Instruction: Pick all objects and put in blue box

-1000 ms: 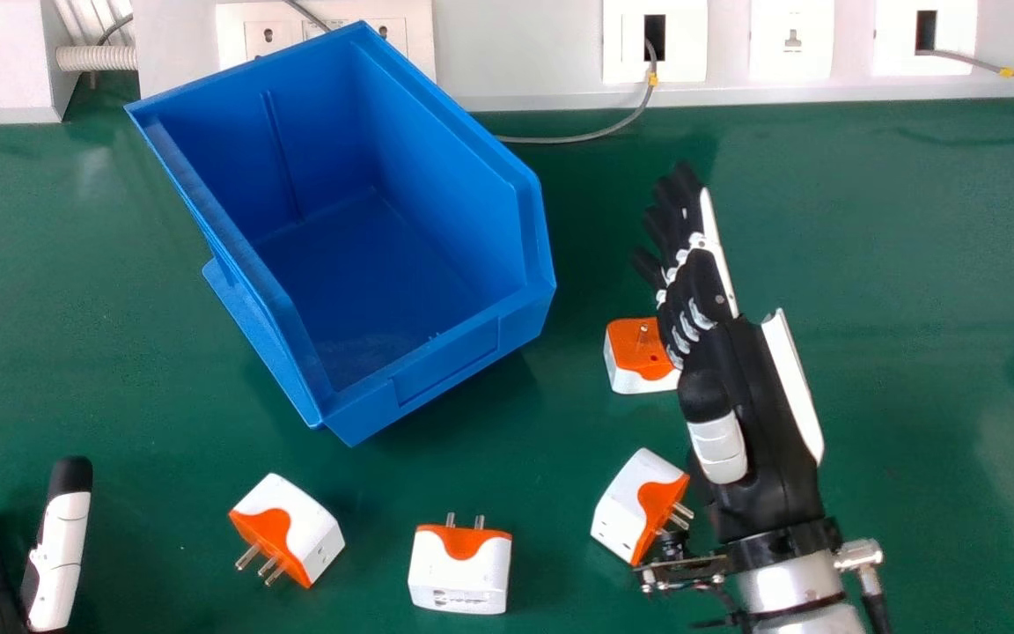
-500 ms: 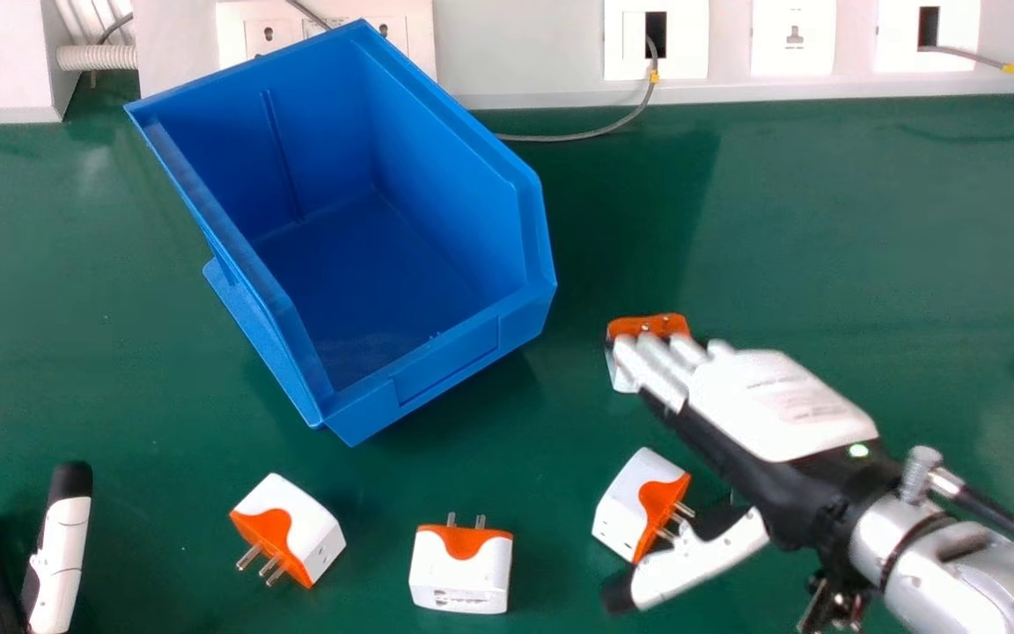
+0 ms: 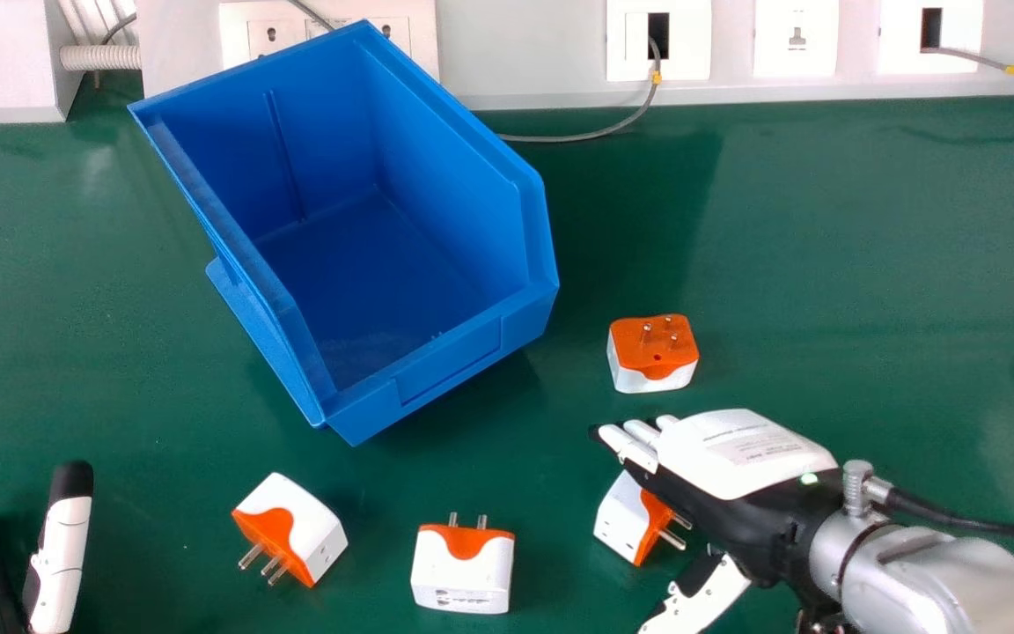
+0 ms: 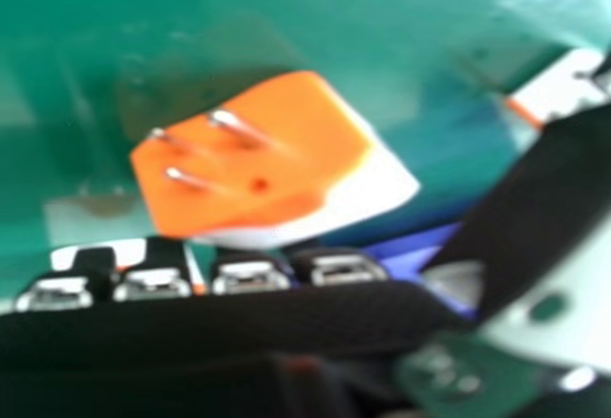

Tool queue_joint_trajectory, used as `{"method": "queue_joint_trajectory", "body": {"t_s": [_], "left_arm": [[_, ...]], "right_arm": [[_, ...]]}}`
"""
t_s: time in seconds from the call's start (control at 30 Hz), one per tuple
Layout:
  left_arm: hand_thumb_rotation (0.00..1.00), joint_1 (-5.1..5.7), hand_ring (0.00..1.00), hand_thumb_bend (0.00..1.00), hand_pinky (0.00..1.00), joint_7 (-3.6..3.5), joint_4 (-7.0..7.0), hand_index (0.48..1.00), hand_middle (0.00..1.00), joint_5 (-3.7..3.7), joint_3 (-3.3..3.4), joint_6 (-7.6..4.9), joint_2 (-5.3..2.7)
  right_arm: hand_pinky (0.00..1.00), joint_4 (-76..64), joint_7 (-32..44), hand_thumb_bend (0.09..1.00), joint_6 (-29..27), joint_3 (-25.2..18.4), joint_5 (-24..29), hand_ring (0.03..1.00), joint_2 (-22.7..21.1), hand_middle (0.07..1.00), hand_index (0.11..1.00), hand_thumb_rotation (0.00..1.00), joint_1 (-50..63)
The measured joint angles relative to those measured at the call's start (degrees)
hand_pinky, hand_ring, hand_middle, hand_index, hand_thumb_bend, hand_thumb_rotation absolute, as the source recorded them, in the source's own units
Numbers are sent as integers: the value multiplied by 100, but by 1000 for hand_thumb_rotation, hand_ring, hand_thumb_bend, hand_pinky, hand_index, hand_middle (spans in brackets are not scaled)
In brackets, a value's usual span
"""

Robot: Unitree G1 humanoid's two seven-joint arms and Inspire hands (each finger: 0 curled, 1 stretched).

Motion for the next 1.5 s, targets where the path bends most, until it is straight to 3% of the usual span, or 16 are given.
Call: {"method": "queue_joint_trajectory", "body": {"t_s": [0.17, 0.3, 0.47, 0.6, 0.67, 0.73, 0.8, 0.83, 0.9, 0.93, 0.97, 1.07, 1.23, 1.5], "left_arm": [[965, 8, 979, 1000, 988, -4, 33, 1000, 972, 5, -5, -6, 13], [969, 5, 974, 1000, 980, -3, 54, 1000, 971, 10, -12, -7, 15], [963, 15, 987, 991, 981, 5, 85, 1000, 986, 2, -5, -22, 23], [963, 14, 988, 993, 982, 11, 103, 1000, 985, 0, 1, -18, 40], [963, 8, 981, 998, 978, 10, 119, 1000, 975, -4, 4, -4, 47], [966, 6, 977, 999, 978, 2, 126, 1000, 969, -2, 2, -7, 51], [966, 6, 977, 1000, 978, -14, 134, 1000, 969, -2, 2, -17, 51], [964, 6, 977, 1000, 979, -48, 136, 1000, 968, -18, 10, -37, 47], [956, 11, 979, 1000, 983, -117, 141, 1000, 969, -80, 38, -88, 41], [956, 10, 979, 1000, 983, -148, 142, 1000, 969, -110, 54, -104, 34], [957, 11, 979, 1000, 982, -151, 143, 1000, 968, -108, 56, -108, 33], [957, 5, 975, 1000, 979, -118, 146, 1000, 966, -88, 45, -84, 34], [952, 6, 984, 1000, 994, -175, 148, 1000, 972, -106, 58, -99, 34], [949, 3, 978, 1000, 984, -167, 156, 1000, 969, -98, 52, -111, 40]], "right_arm": [[927, 1160, -1286, 869, -473, 197, 175, 967, 216, 1000, 1000, 538, -349], [898, 1717, -1764, 850, -724, 273, 352, 960, 236, 998, 990, 500, -593], [799, 2767, -2650, 839, -1297, 409, 520, 913, 299, 968, 934, 349, -1056], [788, 3500, -3157, 833, -1561, 585, 504, 908, 362, 964, 919, 325, -1511], [642, 4131, -3477, 780, -1771, 684, 574, 791, 479, 894, 816, 127, -1876], [505, 4389, -3614, 727, -1844, 700, 657, 646, 543, 770, 720, 33, -2030], [494, 4598, -3786, 720, -1955, 692, 782, 631, 574, 755, 708, 26, -2093], [460, 4731, -3903, 674, -2063, 688, 866, 597, 585, 720, 669, 21, -2130], [413, 4912, -4067, 609, -2194, 675, 1074, 532, 619, 631, 621, 13, -2160], [413, 4956, -4100, 609, -2232, 674, 1175, 532, 643, 631, 621, 13, -2160], [377, 4992, -4133, 554, -2265, 673, 1234, 478, 660, 558, 581, 6, -2164], [351, 5013, -4146, 511, -2333, 690, 1381, 439, 688, 499, 551, 1, -2159], [344, 5001, -4239, 501, -2473, 718, 1451, 428, 689, 482, 541, 0, -2090], [335, 4901, -4291, 497, -2636, 747, 1516, 421, 707, 486, 528, 0, -1968]]}}
